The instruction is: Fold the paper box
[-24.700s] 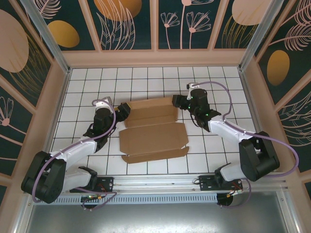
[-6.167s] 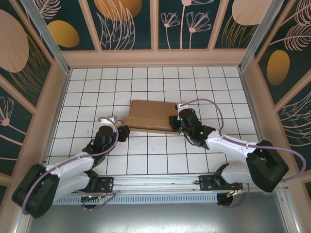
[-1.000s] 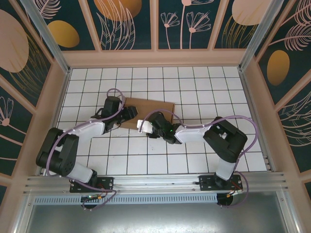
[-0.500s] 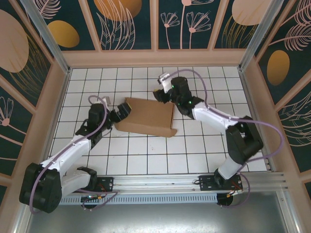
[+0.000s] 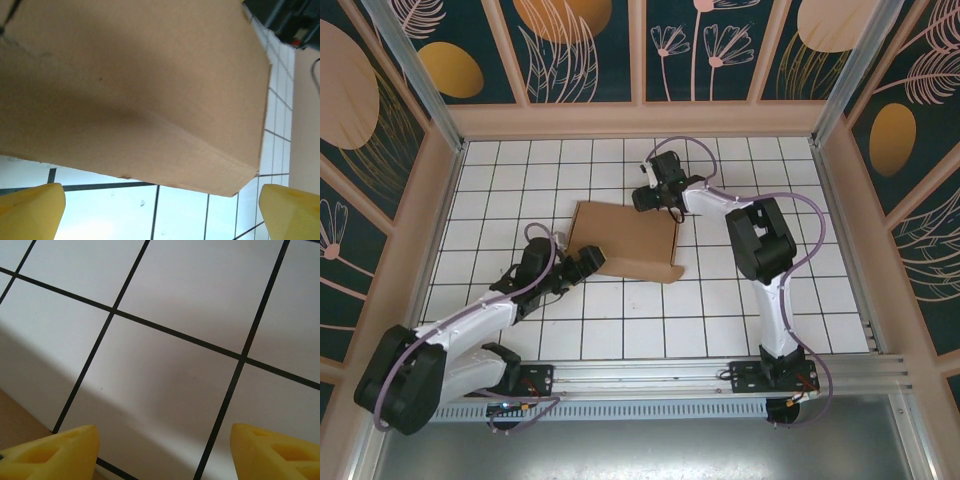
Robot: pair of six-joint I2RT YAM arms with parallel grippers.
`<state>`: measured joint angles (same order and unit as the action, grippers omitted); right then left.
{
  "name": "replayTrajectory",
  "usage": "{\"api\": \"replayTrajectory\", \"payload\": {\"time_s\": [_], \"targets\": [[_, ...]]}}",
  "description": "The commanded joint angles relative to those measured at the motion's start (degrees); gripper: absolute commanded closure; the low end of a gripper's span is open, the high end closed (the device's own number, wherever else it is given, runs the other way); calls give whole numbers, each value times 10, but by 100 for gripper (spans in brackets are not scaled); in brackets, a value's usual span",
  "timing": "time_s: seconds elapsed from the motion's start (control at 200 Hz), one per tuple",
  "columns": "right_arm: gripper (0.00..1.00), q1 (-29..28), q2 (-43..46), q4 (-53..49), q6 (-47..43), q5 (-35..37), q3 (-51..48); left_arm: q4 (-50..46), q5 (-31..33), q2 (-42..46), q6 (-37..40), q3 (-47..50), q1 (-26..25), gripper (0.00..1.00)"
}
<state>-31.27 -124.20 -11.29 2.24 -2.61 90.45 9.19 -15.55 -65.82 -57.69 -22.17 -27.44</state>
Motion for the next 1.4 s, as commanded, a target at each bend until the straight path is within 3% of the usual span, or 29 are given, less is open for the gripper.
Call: {"api": "replayTrajectory", "payload": {"time_s": [0.0, 0.44, 0.575, 0.651, 0.851, 1.006, 1.176, 1.396], "targets": [[30, -4, 15, -29, 23, 10, -32, 15, -35, -63, -15, -12, -1, 1], [30, -11, 184, 16, 107, -10, -267, 9, 42, -194, 15, -119, -1, 1], [30, -21, 253, 37, 133, -73, -339, 3, 46, -208, 31, -144, 0, 1], [30, -20, 273, 30, 134, -105, -353, -4, 45, -212, 37, -152, 0, 1], [29, -11, 308, 15, 121, -93, -362, 27, 32, -196, 44, -143, 5, 1], [28, -4, 293, 29, 124, -183, -351, 37, 15, -211, 44, -148, 5, 1], [38, 15, 249, 50, 143, -189, -354, 55, 1, -217, 36, -141, 6, 1], [60, 81, 224, 142, 216, -306, -406, 104, -38, -230, 18, -112, 6, 1]]}}
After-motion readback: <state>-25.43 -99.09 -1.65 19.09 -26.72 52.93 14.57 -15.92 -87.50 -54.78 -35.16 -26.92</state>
